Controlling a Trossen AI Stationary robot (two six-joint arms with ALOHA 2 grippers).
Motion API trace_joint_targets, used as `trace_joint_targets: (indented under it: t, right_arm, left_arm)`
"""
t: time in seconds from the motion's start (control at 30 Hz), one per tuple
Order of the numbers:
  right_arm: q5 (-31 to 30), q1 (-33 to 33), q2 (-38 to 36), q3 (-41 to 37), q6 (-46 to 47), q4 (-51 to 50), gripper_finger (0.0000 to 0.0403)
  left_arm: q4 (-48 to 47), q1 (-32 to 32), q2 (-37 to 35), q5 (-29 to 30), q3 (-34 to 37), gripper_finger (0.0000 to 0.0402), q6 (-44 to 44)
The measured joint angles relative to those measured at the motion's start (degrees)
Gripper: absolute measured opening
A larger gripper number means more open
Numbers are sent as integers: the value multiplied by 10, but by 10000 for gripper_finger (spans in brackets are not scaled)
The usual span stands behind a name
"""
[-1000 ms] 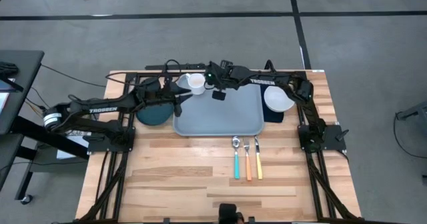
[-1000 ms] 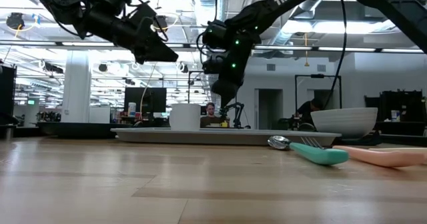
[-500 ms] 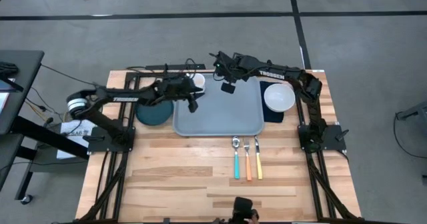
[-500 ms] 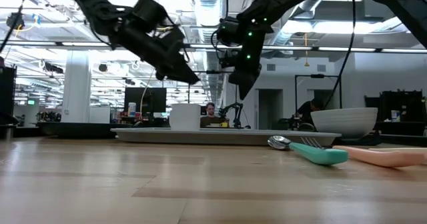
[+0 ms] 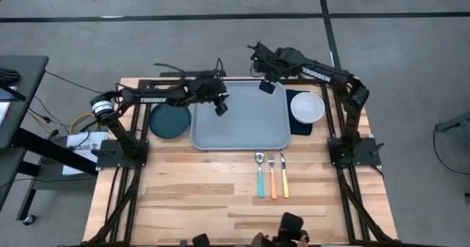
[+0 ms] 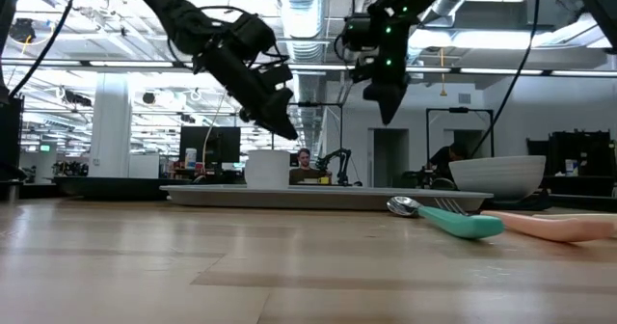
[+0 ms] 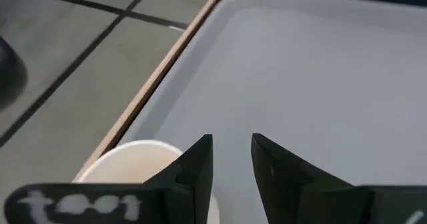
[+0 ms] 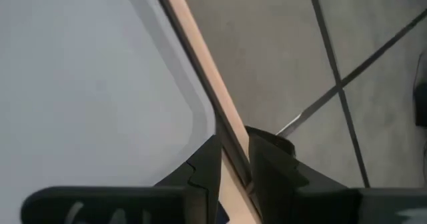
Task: Set up tray
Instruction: Put the white mug on the gray tray
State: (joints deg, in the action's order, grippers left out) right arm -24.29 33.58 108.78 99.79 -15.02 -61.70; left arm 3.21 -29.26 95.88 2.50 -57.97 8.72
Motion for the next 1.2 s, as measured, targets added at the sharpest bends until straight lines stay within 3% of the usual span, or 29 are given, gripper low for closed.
trace_joint_targets:
  t: [0.3, 0.73, 1.2]
  right_arm:
    - [2, -6, -25, 0, 1, -15, 71]
    - [5, -17, -25, 0, 1, -27, 71]
    - [25, -21, -24, 0, 5, -32, 71]
  left_arm:
    - [-160, -13, 0, 99, -79, 91, 102]
    - [-281, -72, -1, -12, -126, 91, 162]
    - [-272, -76, 47, -21, -126, 91, 187]
